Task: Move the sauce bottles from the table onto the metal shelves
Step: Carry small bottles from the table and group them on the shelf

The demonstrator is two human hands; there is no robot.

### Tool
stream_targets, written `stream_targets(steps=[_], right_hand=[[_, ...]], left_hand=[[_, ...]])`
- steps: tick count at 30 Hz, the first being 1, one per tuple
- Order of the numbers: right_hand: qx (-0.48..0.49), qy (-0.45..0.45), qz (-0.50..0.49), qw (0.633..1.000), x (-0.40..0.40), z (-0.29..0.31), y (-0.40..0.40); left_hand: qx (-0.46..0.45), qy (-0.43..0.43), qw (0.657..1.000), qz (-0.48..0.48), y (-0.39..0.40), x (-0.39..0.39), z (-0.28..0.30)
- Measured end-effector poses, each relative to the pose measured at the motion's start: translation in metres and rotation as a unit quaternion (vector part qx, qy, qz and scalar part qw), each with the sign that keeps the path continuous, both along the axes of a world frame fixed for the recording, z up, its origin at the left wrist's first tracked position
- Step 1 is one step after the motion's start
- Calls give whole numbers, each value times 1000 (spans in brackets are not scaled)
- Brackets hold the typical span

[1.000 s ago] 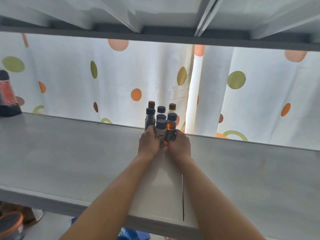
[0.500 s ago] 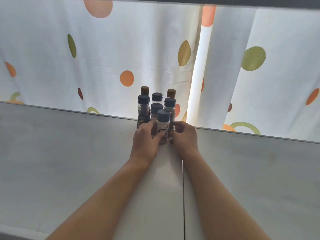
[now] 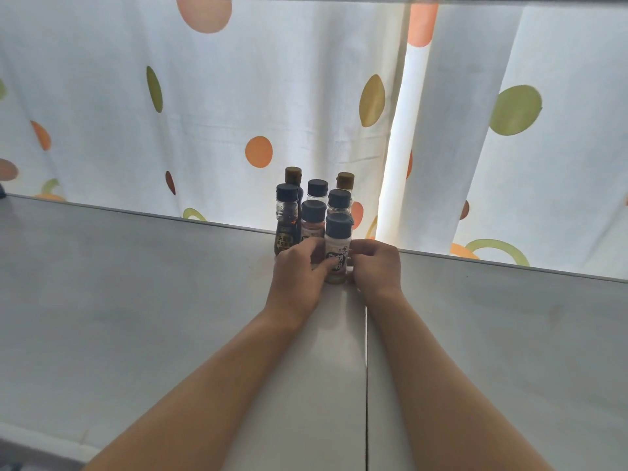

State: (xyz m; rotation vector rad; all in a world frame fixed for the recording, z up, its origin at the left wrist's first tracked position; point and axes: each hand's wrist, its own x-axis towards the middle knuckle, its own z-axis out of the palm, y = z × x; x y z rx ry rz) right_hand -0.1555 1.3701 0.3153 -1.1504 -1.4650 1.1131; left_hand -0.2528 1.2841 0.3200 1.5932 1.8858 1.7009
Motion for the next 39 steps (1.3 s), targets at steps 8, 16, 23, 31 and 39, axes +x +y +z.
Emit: stream_targets(steps=[8, 16, 23, 31, 39], right_hand=[[-2, -37, -15, 999, 3, 6, -6], [14, -55, -55, 997, 9, 7, -11], [29, -119, -75, 990, 27, 5, -32], [156, -455, 73, 874, 40, 6, -97], [194, -527, 183, 807, 105, -2, -162]], left_hand=[[-16, 12, 998, -59, -1, -3, 0], [-31, 3, 997, -64, -1, -4, 1], [-94, 9, 995, -9, 0, -9, -3], [-307, 215, 927, 21, -49, 13, -2], [-398, 323, 856, 70, -140, 72, 6]])
